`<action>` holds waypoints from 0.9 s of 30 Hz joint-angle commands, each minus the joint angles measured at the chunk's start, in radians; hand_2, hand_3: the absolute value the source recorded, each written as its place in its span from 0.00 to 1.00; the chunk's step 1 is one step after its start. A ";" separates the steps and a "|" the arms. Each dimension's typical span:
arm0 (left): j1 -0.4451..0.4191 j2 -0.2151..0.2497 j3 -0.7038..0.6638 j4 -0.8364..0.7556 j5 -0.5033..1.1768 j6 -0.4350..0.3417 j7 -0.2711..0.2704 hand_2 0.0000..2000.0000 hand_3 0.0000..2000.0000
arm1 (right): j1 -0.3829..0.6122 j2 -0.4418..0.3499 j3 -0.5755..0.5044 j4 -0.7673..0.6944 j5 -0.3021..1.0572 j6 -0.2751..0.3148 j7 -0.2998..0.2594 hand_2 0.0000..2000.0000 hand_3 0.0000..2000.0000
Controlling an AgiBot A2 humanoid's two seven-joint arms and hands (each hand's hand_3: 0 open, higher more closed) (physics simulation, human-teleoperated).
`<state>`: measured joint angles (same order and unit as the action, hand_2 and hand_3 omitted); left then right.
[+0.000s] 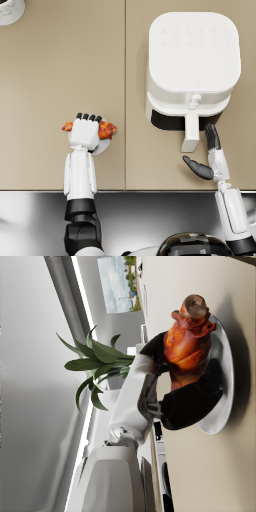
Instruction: Pick up the drumstick and place it into the air fryer
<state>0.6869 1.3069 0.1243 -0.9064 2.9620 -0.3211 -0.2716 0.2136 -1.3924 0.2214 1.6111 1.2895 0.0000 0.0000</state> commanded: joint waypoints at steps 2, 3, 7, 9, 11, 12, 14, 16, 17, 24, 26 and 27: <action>-0.036 -0.026 0.091 0.011 -0.003 -0.004 -0.003 1.00 0.98 | 0.030 -0.015 0.019 -0.137 0.000 0.000 0.000 0.00 0.00; -0.054 -0.038 0.094 -0.065 -0.003 -0.002 0.004 1.00 1.00 | 0.034 -0.019 0.025 -0.169 0.000 0.000 0.000 0.00 0.00; -0.107 -0.049 0.036 -0.344 0.002 0.096 0.137 1.00 1.00 | 0.035 -0.027 0.034 -0.240 0.000 0.000 0.000 0.00 0.00; -0.117 -0.046 0.012 -0.450 0.003 0.128 0.207 1.00 1.00 | 0.042 -0.033 0.035 -0.264 0.000 0.000 0.000 0.00 0.00; -0.122 -0.043 -0.007 -0.540 0.003 0.145 0.243 1.00 1.00 | 0.062 -0.044 0.050 -0.290 0.000 0.000 0.000 0.00 0.00; -0.125 -0.041 -0.012 -0.588 0.003 0.150 0.254 1.00 1.00 | 0.077 -0.053 0.065 -0.312 0.000 0.000 0.000 0.00 0.00; -0.127 -0.037 -0.021 -0.655 0.003 0.156 0.266 1.00 1.00 | 0.110 -0.070 0.083 -0.353 0.000 0.000 0.000 0.00 0.00; -0.129 -0.033 -0.029 -0.695 0.003 0.156 0.272 1.00 1.00 | 0.152 -0.090 0.079 -0.388 0.000 0.000 0.000 0.00 0.00; -0.131 -0.032 -0.033 -0.708 0.003 0.158 0.274 1.00 1.00 | 0.169 -0.098 0.080 -0.408 0.000 -0.003 0.000 0.00 0.00; -0.129 -0.019 -0.050 -0.765 0.002 0.162 0.279 1.00 1.00 | 0.240 -0.115 0.115 -0.470 0.005 0.052 0.005 0.00 0.00; -0.127 -0.015 -0.051 -0.772 0.002 0.162 0.278 1.00 1.00 | 0.226 -0.104 0.156 -0.445 0.005 0.043 0.007 0.00 0.00; -0.127 -0.013 -0.052 -0.772 0.002 0.163 0.278 1.00 1.00 | 0.215 -0.093 0.174 -0.430 0.006 0.041 0.006 0.68 0.16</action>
<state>0.5369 1.2895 0.0776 -1.6591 2.9639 -0.1558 0.0070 0.3954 -1.4643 0.3352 1.1586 1.2955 -0.0072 0.0040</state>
